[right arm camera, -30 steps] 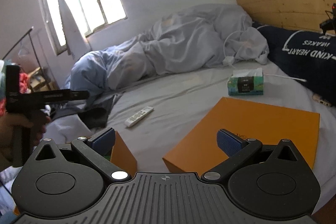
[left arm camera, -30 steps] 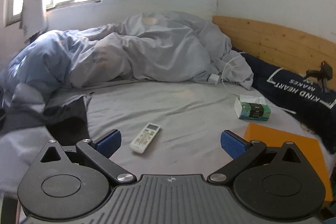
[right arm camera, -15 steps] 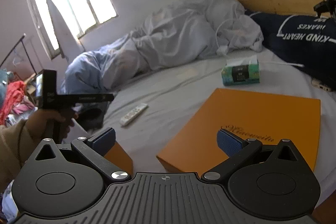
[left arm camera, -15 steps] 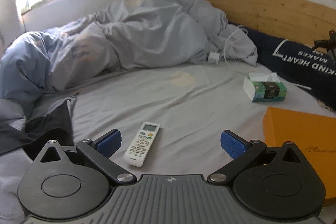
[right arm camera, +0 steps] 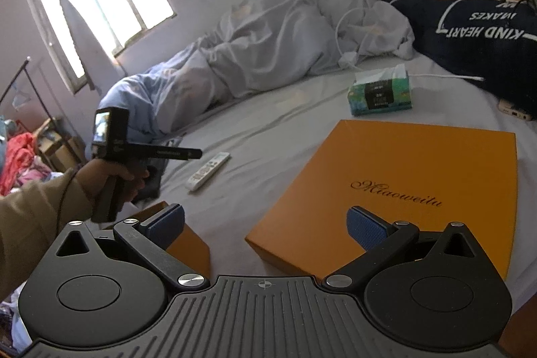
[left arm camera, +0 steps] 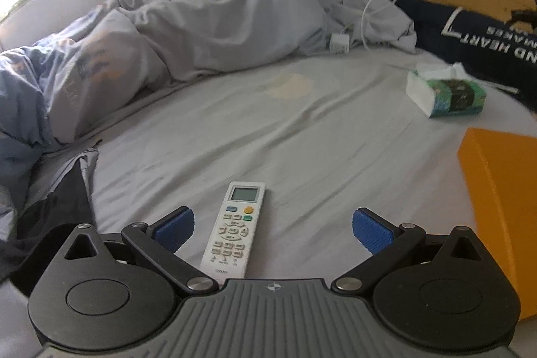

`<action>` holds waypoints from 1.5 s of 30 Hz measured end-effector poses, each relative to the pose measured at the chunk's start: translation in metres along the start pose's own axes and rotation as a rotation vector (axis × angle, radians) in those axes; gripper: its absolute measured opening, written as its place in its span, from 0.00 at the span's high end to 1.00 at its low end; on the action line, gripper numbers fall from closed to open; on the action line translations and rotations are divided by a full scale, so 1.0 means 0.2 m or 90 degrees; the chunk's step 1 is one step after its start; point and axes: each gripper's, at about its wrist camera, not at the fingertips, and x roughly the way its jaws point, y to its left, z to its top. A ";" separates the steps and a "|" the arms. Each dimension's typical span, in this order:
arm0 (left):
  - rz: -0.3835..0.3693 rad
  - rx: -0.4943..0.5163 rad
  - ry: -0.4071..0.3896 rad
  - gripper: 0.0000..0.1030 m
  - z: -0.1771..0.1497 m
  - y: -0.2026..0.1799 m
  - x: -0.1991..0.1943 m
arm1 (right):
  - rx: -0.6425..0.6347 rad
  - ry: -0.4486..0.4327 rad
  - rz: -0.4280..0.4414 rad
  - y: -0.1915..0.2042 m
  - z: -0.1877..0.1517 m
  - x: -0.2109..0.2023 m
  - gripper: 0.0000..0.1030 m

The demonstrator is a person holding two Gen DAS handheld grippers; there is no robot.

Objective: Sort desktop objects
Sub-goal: 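Lower the left gripper over the white remote and close on it, then lift the white remote with the left gripper and carry it to the open box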

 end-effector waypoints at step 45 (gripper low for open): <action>-0.002 -0.013 0.116 0.52 -0.06 0.16 0.48 | 0.026 0.011 0.000 -0.07 0.02 0.03 0.00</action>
